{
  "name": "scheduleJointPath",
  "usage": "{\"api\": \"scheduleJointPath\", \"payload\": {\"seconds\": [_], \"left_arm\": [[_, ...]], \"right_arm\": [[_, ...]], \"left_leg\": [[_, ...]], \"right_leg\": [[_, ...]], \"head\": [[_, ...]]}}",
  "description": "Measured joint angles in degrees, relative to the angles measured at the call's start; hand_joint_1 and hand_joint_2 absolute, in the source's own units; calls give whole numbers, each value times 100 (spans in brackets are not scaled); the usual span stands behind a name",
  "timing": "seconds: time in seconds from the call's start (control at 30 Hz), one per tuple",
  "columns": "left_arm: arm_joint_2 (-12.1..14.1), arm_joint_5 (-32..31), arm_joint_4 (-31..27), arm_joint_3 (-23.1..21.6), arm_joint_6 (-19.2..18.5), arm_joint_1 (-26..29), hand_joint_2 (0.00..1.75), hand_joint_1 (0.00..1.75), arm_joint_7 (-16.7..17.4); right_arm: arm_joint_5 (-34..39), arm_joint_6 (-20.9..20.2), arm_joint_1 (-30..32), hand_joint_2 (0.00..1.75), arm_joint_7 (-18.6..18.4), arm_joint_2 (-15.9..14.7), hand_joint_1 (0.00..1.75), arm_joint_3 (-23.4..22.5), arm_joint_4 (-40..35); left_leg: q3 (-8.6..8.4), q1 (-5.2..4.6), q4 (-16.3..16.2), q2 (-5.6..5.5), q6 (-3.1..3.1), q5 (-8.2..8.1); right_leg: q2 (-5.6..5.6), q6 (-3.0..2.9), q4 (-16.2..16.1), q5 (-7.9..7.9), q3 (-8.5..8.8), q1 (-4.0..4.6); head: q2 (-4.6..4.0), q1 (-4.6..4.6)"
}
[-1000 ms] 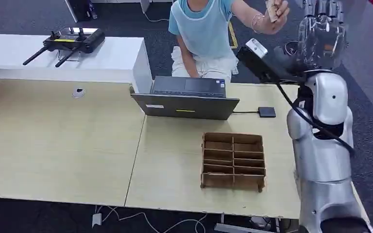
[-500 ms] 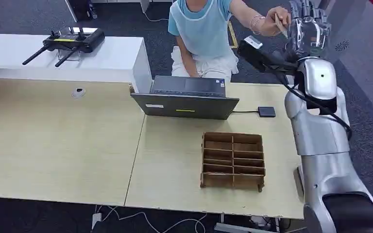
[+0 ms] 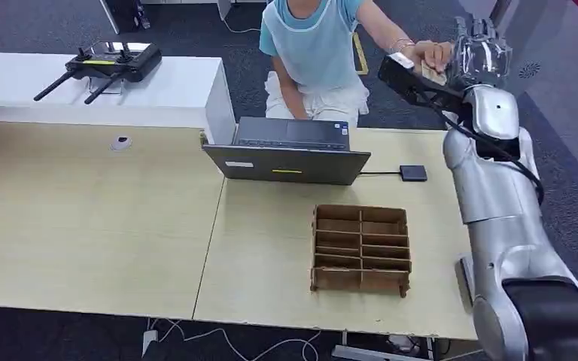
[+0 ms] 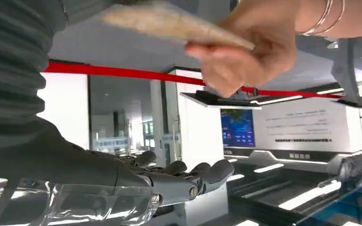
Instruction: Pass the card to the sensor for recognition and then transmit it.
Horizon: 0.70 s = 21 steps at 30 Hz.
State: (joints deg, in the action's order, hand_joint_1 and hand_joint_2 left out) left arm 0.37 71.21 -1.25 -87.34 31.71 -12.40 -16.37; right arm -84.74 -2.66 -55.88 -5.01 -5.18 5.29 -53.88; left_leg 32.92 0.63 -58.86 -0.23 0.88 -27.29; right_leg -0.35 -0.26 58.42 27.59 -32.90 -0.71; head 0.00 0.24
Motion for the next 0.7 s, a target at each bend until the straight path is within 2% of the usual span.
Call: {"api": "scheduleJointPath", "payload": {"seconds": [0.03,0.13,0.37,0.7], "left_arm": [[0,-17,0,0,0,0,0,0,0],[-2,-59,0,0,-7,-6,0,0,0],[-2,-74,0,0,-9,-13,0,0,-2],[-4,-52,0,0,4,-18,0,0,-11]], "right_arm": [[0,65,2,175,0,0,171,-39,11],[-35,256,64,175,0,2,175,-184,-77],[-138,242,267,175,37,4,175,-420,-409],[-155,242,293,175,52,4,175,-544,-481]], "left_leg": [[0,0,0,0,0,0],[0,0,0,0,0,0],[2,0,0,1,0,0],[2,0,0,0,0,0]], "right_leg": [[0,0,0,0,-1,0],[0,0,-1,0,-1,0],[2,0,0,0,-4,0],[1,0,0,0,-4,0]], "head": [[0,-2],[2,0],[0,-2],[2,-2]]}}
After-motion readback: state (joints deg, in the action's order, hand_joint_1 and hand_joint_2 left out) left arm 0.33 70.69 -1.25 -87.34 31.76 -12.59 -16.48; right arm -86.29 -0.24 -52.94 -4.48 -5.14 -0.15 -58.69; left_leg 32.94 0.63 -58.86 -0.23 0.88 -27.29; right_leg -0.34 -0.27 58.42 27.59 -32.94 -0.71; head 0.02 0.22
